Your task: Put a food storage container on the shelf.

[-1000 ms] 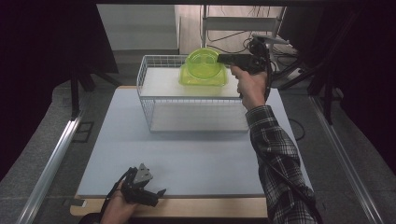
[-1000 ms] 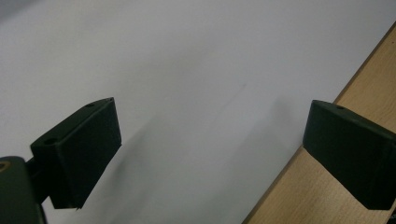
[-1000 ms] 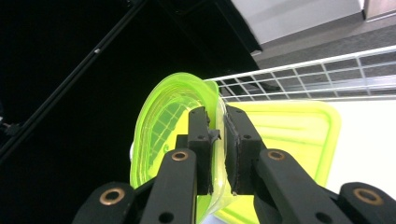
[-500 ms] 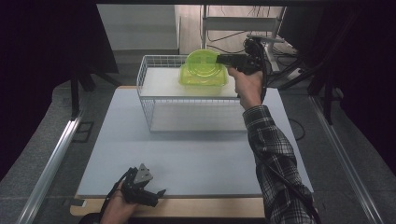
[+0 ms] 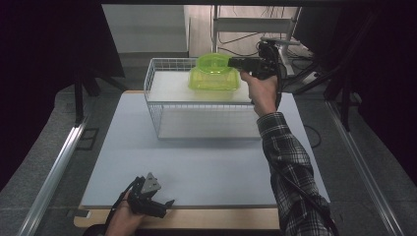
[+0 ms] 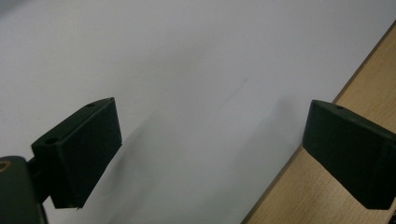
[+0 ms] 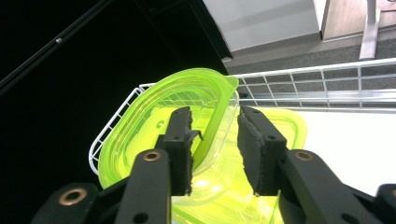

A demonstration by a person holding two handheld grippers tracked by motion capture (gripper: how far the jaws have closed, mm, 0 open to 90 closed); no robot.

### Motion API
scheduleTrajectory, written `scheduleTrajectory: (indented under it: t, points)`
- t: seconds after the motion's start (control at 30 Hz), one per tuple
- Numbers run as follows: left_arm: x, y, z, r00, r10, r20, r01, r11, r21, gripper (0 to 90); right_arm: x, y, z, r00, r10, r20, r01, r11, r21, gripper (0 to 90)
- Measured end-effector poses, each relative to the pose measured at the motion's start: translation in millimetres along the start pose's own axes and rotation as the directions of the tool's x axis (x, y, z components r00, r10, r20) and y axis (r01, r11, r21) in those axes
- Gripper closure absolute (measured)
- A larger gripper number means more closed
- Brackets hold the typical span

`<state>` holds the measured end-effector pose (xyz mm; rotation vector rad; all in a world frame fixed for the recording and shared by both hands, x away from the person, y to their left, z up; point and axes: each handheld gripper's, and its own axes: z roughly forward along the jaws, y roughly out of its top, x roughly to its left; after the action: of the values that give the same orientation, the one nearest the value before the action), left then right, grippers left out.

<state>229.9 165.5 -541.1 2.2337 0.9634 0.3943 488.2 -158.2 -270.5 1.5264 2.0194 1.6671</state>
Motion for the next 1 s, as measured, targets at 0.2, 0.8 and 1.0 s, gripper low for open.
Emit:
scheduleTrajectory:
  t: [0.2,0.8,1.0]
  points:
    - [-0.4,0.0,0.7,1.0000,-0.001,0.000,0.001,1.0000,0.001,4.3,-2.7,-4.7,-10.1,0.9994,-0.019,-0.027,0.020,1.000,0.014,56.7]
    - [-1.7,0.4,2.3,1.0000,0.004,0.004,-0.004,0.9999,0.014,4.3,4.4,-21.1,-30.5,0.9914,-0.105,-0.078,0.110,0.992,0.057,46.4]
    - [-1.6,0.6,2.1,1.0000,0.000,0.006,0.000,0.9999,0.014,4.2,7.1,-32.1,-29.7,0.9855,-0.152,-0.075,0.159,0.983,0.088,43.9]
